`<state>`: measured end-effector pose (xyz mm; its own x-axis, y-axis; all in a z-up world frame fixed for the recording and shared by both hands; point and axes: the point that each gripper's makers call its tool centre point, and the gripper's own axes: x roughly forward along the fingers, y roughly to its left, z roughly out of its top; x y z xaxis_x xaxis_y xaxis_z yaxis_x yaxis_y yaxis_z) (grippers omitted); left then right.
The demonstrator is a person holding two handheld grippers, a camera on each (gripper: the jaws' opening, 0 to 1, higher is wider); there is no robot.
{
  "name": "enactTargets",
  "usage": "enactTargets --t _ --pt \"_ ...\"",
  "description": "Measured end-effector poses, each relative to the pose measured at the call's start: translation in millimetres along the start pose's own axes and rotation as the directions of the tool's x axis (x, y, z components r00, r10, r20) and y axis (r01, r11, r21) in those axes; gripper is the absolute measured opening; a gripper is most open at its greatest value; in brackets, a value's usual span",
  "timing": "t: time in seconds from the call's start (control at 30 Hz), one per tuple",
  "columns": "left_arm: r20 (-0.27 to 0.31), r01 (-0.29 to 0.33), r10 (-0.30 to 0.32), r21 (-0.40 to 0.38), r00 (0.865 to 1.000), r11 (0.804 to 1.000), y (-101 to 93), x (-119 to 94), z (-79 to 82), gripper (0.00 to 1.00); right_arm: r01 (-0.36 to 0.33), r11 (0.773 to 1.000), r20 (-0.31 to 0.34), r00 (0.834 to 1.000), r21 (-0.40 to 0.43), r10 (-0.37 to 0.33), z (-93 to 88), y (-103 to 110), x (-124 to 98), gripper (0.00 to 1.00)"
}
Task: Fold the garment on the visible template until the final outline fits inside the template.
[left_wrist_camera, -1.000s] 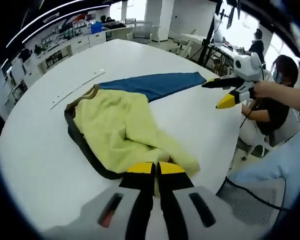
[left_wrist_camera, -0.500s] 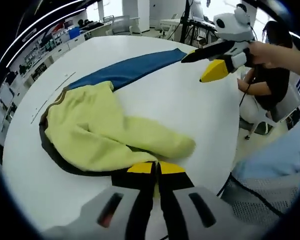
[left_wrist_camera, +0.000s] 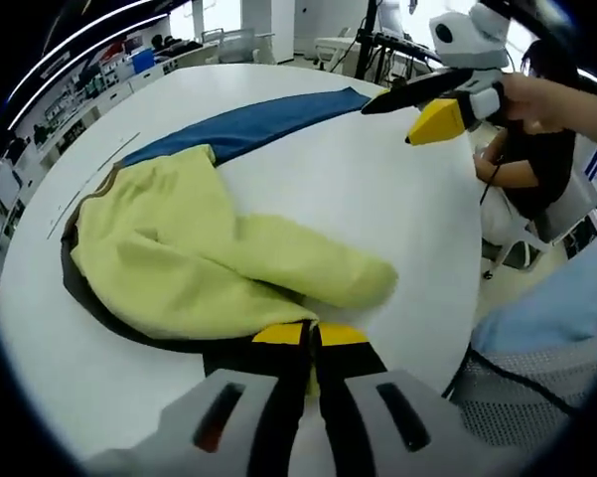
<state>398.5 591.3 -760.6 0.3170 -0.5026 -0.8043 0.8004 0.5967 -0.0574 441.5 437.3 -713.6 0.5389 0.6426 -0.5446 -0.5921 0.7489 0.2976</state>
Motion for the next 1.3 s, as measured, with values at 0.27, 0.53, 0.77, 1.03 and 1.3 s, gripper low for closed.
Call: enactTargets --t 0.27,0.53,0.77,1.03,1.3 --pt "0.139 0.052 -0.044 -0.058 0.989 0.997 -6.3 -22 6.6 0.37 -0.006 1.000 -0.002 1.000 -0.008 0.006 1.9 2 2 0.84" --pt "0.187 0.001 0.006 -0.039 0.982 0.999 4.9 -46 1.7 0.43 -0.013 1.000 -0.002 1.000 -0.010 0.013 2.1 6 4 0.84" --pt "0.179 -0.075 0.066 0.043 0.982 0.996 14.2 -53 -7.6 0.33 -0.013 1.000 0.000 1.000 -0.008 0.013 2.0 7 3 0.84" --pt "0.169 -0.142 0.121 0.120 0.978 0.983 18.4 -53 -17.9 0.26 -0.013 1.000 -0.002 1.000 -0.005 0.013 1.2 6 2 0.84" --pt "0.155 -0.205 0.173 0.219 0.973 0.954 25.3 -55 -28.1 0.21 -0.011 1.000 -0.003 1.000 -0.004 0.011 1.3 5 2 0.84"
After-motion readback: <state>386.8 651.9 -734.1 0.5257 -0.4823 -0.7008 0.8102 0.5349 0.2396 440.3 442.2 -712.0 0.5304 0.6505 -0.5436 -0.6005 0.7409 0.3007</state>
